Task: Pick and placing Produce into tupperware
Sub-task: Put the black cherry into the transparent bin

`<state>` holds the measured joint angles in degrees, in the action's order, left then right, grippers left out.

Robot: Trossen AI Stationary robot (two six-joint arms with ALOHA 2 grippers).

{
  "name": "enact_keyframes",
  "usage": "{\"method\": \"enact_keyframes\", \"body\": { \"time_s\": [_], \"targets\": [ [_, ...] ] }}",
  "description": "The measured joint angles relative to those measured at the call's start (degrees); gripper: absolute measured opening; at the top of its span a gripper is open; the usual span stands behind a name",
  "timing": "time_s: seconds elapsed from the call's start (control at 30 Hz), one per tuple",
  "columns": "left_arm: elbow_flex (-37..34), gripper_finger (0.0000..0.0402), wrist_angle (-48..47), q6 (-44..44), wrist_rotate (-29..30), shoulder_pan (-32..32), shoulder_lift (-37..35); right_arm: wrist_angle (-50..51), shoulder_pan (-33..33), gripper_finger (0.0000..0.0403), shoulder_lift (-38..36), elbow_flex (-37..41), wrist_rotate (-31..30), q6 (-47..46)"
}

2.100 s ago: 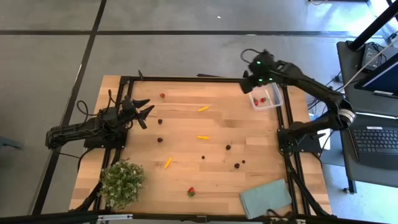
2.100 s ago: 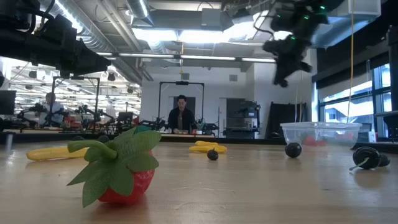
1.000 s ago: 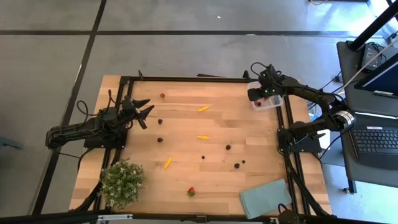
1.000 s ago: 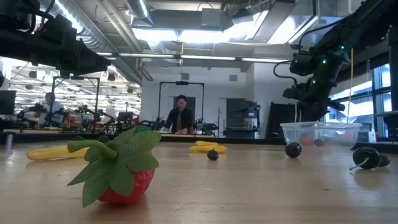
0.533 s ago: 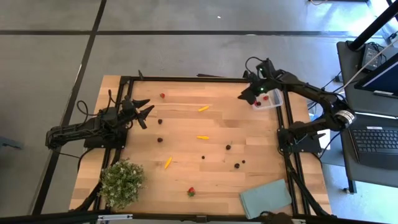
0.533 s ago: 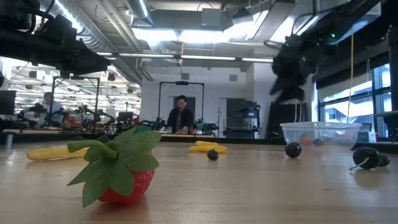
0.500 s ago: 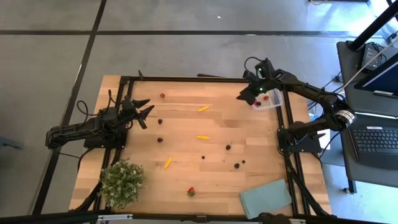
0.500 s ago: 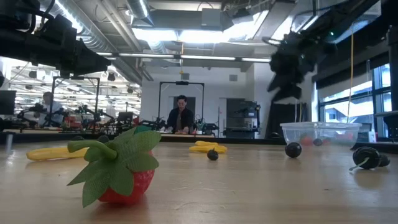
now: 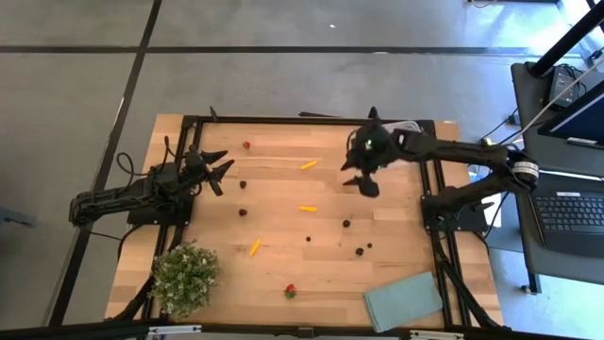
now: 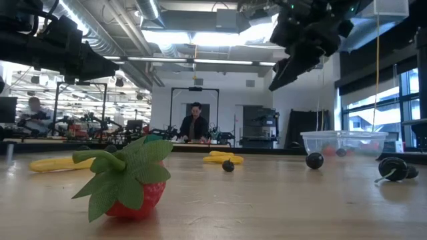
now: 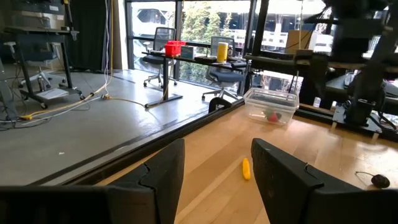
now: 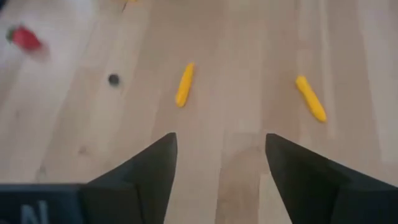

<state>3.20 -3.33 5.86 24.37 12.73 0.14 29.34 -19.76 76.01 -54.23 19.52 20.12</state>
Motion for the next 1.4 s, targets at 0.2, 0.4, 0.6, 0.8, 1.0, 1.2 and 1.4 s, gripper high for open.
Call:
{"method": "enact_keyframes", "body": {
  "time_s": [0.2,0.4,0.6,0.8,1.0,1.2,1.4],
  "targets": [
    [0.0,0.0179,0.0,0.0,-0.01,0.0,0.0,5.82,6.0,0.0226,0.02,0.19,-7.41,7.27],
    [0.0,0.0179,0.0,0.01,0.01,0.0,0.0,10.09,8.59,0.0203,1.4,0.23,-8.67,12.28],
    [0.0,0.0179,-0.02,-0.01,-0.01,0.0,0.0,9.81,10.41,0.0194,5.55,0.26,-8.54,16.09],
    [0.0,0.0179,-0.02,-0.01,0.0,0.0,0.0,9.93,12.8,0.0194,10.23,0.27,-8.53,19.21],
    [0.0,0.0179,-0.02,0.01,-0.01,0.0,0.0,9.77,15.78,0.0194,15.31,0.28,-8.55,22.23],
    [0.0,0.0179,-0.02,0.01,-0.01,0.0,0.0,9.06,17.75,0.0194,20.31,0.28,-10.9,22.36],
    [0.0,0.0179,-0.02,-0.01,-0.01,0.0,0.0,7.45,19.23,0.0193,23.13,0.28,-11.08,22.23]
  ]
}}
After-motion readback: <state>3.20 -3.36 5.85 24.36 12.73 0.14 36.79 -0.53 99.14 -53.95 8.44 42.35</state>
